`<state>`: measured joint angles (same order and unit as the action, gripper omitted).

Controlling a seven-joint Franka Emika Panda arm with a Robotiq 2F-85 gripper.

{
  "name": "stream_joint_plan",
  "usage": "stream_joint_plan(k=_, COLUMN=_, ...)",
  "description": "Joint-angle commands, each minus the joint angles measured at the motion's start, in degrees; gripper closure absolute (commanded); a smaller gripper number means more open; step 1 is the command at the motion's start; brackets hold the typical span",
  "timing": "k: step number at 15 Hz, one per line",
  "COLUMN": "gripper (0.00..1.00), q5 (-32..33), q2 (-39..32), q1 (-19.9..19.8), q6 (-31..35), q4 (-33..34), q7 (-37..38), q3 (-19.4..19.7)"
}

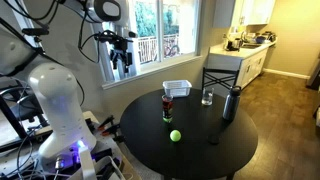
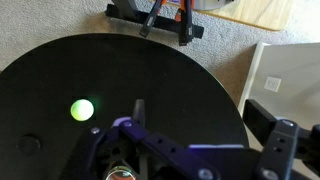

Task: Put the tennis ball in the black container.

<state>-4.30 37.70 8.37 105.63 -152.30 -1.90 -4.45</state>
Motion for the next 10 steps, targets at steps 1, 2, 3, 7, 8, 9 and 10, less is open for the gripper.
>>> stream_joint_plan(k=1, gripper=0.00, q5=-0.1, q2=0.0, q1=-0.2, q6=-0.1, q4=0.1, q7=-0.1, q3=-0.2)
stream_joint_plan(k=2, gripper=0.00, q5=-0.1, q2=0.0, q1=-0.2, q6=-0.1, q4=0.1, q7=-0.1, q3=-0.2)
stream_joint_plan(k=3, gripper=0.00, q5=-0.1, q2=0.0, q1=-0.2, q6=-0.1, q4=0.1, q7=-0.1, q3=-0.2)
stream_joint_plan(k=7, gripper=0.00, q5=-0.9, q2=0.3, q1=-0.5, q6=0.4, q4=-0.3, q7=-0.7, q3=0.9)
stream_joint_plan(k=8, gripper=0.00, q5=-1.0, q2=0.5, q1=-0.9, q6=0.4, q4=-0.7, q7=-1.1, q3=1.7)
stream_joint_plan(k=9, gripper=0.00, q5=-1.2, q2=0.6, q1=-1.5, q6=0.2, q4=-0.9, q7=-1.4, q3=2.8)
stream_joint_plan(k=10, gripper=0.00, q5=-1.3, q2=0.8, q1=-2.2, q6=0.2, q4=-1.1, q7=-2.1, q3=4.3)
